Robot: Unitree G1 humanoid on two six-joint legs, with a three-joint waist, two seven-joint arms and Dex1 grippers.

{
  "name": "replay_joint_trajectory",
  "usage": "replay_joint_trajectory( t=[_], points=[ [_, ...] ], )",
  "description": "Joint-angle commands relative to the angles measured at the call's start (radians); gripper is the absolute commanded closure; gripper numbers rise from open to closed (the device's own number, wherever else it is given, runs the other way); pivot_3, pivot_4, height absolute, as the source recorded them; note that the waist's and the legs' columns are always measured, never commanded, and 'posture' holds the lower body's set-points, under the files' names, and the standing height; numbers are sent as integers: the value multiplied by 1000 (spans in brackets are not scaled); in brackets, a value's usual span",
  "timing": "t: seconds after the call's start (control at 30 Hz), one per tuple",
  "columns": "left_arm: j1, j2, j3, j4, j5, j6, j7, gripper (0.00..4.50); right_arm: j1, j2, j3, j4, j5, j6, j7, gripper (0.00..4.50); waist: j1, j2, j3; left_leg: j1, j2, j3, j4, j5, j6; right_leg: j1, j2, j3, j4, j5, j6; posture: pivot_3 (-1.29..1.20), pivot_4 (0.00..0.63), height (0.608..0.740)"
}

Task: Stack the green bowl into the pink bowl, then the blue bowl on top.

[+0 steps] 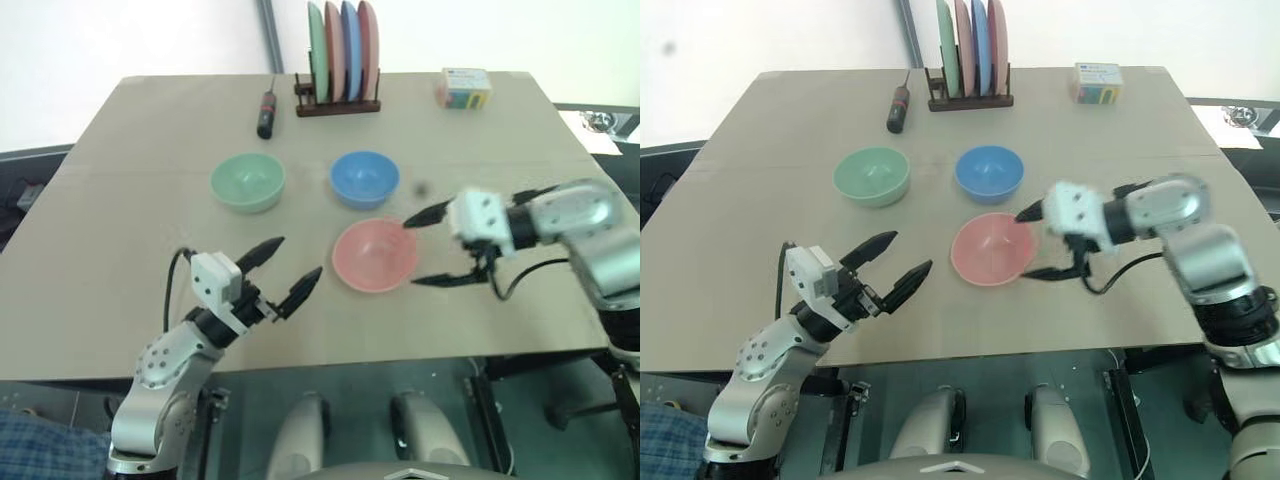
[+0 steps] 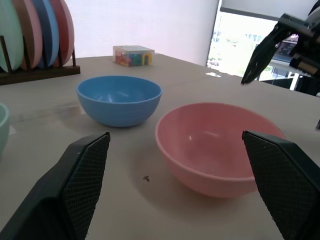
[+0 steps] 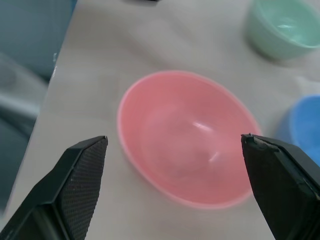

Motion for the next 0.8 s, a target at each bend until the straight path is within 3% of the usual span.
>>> replay_joint_trajectory(
  t=[0.03, 0.27, 0.43, 0.8],
  points=[
    [-72, 41, 54, 20, 35, 63, 73, 0, 6, 1, -135, -1, 146, 122, -46, 19, 0, 0, 0, 0, 0, 0, 0, 0, 0, 0, 0, 0, 0, 0, 0, 0, 150, 740],
    [-260, 206, 61, 142, 127, 182, 72, 0, 74, 39, -267, -13, 300, 180, -135, 19, -5, 0, 0, -1, 0, 0, -1, 0, 0, 0, 0, 0, 0, 1, 2, 0, 150, 740],
    [-397, 298, 19, 364, 233, 150, 21, 0, 110, 23, -285, -6, 307, 146, -170, 19, -5, 0, 0, -1, 0, 0, -1, 0, 0, -1, 0, 0, -1, 1, 2, 0, 150, 740],
    [-589, 263, -88, 738, 374, -25, -36, 0, 139, -14, -270, 2, 289, 91, -197, 19, -2, -1, 1, -2, 0, 1, -1, 0, 0, -2, 0, 0, -1, 1, 2, 0, 150, 740]
  ],
)
